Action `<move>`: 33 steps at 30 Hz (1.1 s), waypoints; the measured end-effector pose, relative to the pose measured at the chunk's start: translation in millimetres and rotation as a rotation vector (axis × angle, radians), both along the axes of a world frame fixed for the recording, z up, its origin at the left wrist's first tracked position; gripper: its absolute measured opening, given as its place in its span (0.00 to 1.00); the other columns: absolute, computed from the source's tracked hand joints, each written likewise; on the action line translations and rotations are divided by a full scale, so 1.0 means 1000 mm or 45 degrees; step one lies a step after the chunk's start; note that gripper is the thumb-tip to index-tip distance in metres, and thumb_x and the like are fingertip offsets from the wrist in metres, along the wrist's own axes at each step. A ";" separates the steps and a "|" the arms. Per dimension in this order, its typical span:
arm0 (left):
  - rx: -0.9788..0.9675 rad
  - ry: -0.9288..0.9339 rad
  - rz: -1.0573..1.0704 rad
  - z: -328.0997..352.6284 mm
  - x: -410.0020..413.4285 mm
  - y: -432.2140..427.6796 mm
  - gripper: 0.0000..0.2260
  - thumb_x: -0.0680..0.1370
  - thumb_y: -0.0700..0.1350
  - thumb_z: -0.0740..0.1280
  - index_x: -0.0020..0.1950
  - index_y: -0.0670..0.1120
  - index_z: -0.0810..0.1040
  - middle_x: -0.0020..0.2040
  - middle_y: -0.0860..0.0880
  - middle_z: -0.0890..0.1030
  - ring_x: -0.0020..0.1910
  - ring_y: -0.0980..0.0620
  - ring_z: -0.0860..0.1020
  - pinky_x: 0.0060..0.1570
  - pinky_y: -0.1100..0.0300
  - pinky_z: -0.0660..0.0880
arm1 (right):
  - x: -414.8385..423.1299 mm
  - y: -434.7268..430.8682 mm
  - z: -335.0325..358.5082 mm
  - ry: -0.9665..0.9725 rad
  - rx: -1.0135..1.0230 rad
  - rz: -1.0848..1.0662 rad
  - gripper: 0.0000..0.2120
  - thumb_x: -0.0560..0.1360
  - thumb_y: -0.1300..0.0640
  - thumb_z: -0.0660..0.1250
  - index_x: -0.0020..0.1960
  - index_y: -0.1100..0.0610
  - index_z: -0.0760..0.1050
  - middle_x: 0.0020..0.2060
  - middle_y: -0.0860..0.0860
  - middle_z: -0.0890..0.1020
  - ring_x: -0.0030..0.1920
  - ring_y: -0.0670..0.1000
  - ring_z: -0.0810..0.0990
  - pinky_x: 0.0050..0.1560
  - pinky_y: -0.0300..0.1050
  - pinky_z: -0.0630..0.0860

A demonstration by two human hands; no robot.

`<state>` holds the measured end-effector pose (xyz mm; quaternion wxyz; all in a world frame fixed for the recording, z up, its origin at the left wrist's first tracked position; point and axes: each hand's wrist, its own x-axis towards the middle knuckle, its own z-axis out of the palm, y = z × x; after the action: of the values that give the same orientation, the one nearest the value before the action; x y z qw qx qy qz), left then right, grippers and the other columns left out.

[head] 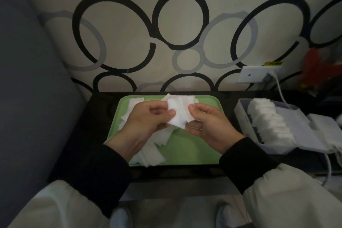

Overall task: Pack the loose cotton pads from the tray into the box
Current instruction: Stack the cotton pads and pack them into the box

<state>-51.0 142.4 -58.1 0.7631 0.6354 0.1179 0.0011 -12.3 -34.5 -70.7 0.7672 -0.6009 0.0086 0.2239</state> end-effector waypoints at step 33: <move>0.742 -0.289 0.107 -0.007 -0.002 -0.005 0.10 0.72 0.41 0.76 0.44 0.55 0.80 0.41 0.54 0.82 0.35 0.55 0.79 0.38 0.55 0.78 | -0.005 0.002 0.012 0.103 0.129 0.077 0.16 0.80 0.58 0.60 0.65 0.63 0.73 0.58 0.63 0.82 0.52 0.63 0.83 0.50 0.54 0.82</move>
<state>-53.5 137.4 -64.8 0.5565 0.8177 0.0528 0.1375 -17.7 -32.9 -59.1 0.7884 -0.5518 0.0101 0.2715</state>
